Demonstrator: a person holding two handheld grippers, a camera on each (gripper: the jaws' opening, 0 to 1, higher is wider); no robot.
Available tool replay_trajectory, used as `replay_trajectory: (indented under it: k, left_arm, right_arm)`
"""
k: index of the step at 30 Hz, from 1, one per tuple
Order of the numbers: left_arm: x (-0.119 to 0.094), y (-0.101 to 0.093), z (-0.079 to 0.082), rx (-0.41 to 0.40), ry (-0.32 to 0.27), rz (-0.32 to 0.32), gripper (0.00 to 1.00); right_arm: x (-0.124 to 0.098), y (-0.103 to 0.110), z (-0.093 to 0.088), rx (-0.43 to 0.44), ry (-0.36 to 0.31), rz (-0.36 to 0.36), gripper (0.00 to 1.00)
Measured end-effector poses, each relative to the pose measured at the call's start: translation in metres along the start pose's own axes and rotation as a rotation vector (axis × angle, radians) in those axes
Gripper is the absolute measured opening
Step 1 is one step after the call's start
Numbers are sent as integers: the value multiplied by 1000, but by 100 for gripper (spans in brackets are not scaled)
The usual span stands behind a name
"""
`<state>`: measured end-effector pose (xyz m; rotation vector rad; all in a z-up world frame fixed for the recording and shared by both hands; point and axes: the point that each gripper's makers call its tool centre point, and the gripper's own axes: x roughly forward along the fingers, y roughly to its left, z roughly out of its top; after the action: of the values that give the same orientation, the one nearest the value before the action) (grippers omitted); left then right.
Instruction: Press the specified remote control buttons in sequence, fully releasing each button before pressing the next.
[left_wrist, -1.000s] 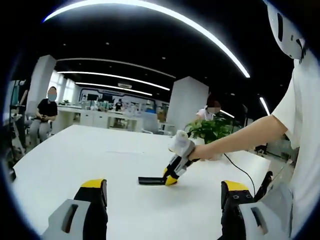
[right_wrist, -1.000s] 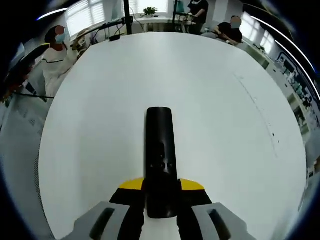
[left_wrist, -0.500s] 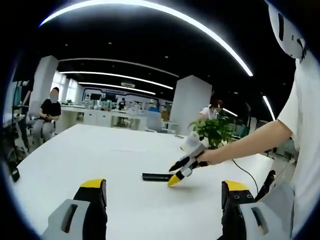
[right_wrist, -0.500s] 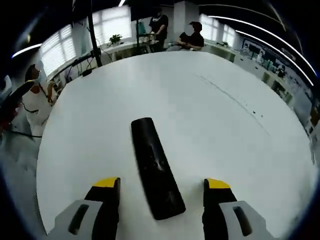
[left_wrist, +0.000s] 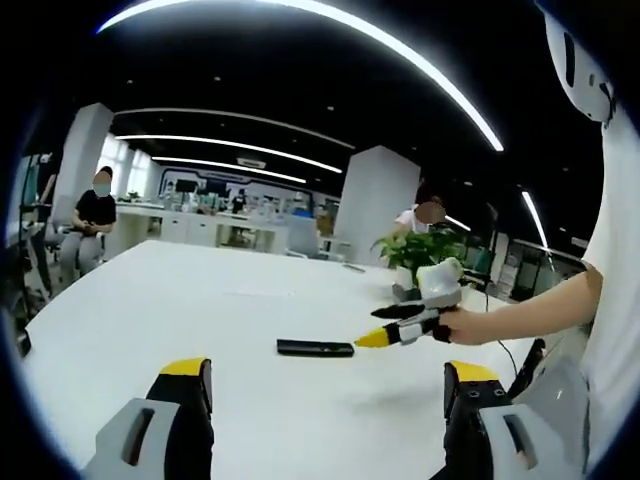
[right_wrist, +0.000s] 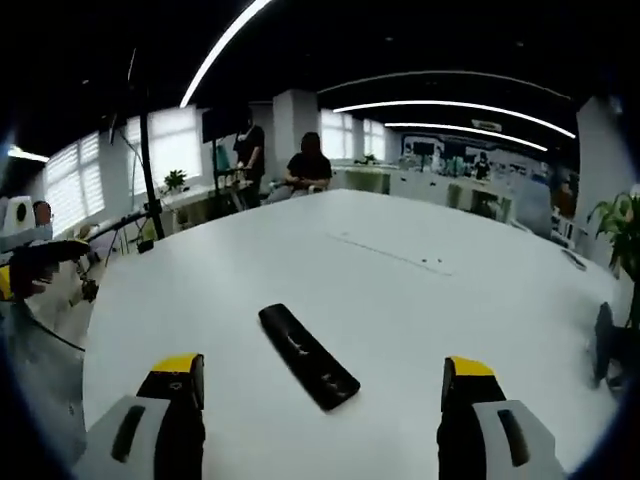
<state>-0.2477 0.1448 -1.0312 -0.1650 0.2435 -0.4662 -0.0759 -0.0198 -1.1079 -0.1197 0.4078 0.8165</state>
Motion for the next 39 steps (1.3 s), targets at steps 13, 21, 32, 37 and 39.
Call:
replay_trajectory:
  k: [13, 21, 32, 37, 39]
  left_arm:
    - [-2, 23, -14, 10, -5, 9, 99]
    - [-5, 10, -4, 3, 6, 11, 99]
    - [-26, 2, -7, 33, 10, 36, 99]
    - [-41, 6, -3, 27, -9, 55, 99]
    - [-44, 7, -2, 19, -13, 61, 99]
  right_arm:
    - [-115, 20, 5, 108, -141, -162, 99]
    - [-182, 24, -1, 50, -137, -333, 99]
    - [-224, 45, -9, 102, -170, -385, 99]
    - [-229, 50, 2, 126, -213, -375, 96]
    - [-230, 51, 3, 110, -211, -381, 97]
